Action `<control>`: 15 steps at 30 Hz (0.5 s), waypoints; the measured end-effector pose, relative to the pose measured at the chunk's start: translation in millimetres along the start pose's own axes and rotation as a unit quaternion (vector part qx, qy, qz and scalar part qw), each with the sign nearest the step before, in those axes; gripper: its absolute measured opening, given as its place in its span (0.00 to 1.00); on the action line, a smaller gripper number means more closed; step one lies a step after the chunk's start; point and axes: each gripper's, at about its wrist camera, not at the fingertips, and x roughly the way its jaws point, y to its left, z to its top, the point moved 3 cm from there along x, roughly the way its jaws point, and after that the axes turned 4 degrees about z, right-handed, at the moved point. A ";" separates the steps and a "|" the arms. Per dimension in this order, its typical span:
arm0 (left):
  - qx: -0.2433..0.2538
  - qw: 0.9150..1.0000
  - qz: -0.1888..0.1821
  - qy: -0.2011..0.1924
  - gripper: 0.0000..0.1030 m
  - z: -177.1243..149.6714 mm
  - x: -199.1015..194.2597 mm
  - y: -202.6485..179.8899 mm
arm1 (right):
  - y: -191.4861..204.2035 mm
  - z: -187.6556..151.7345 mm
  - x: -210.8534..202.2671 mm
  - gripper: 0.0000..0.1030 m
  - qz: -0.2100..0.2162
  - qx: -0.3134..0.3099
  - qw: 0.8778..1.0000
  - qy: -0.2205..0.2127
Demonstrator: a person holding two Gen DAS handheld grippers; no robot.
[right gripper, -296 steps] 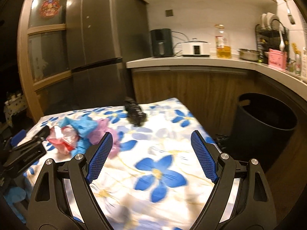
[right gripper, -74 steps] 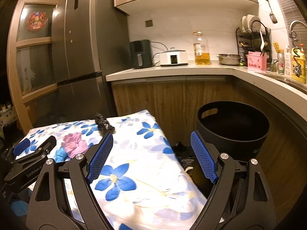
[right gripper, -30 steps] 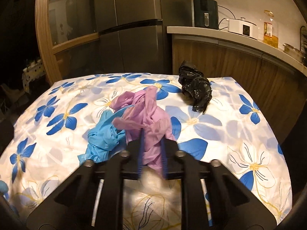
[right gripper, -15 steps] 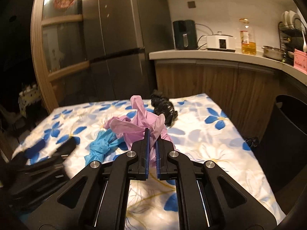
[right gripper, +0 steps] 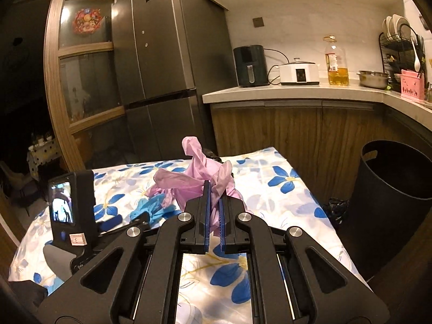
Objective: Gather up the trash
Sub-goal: 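Grasp the blue glove with the left tool beside the right tool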
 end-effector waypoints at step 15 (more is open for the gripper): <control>-0.043 0.996 -0.039 -0.061 0.11 -16.5 -79.0 24.0 | 2.3 -5.7 -12.9 0.05 -0.002 -0.001 1.000 0.007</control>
